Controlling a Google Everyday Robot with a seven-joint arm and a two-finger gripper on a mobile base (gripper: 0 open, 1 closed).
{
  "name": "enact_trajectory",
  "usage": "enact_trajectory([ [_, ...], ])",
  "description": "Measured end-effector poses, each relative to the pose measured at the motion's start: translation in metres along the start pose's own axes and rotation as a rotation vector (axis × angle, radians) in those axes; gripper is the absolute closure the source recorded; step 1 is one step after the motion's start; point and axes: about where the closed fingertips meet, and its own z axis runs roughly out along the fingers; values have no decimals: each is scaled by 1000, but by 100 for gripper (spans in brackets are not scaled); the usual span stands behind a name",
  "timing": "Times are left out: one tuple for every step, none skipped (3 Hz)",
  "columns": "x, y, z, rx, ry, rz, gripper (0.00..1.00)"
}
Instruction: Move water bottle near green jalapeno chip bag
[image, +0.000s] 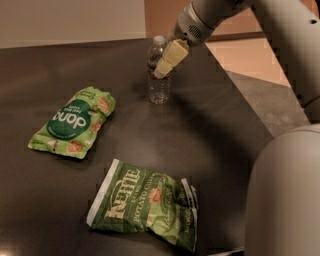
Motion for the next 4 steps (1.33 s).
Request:
enact_trajectory([
  [-3, 7, 5, -33, -7, -4, 42],
  [-7, 17, -5, -52, -17, -21, 65],
  [-10, 38, -22, -85, -35, -50, 88],
  [-16, 73, -41, -135, -58, -107, 100],
])
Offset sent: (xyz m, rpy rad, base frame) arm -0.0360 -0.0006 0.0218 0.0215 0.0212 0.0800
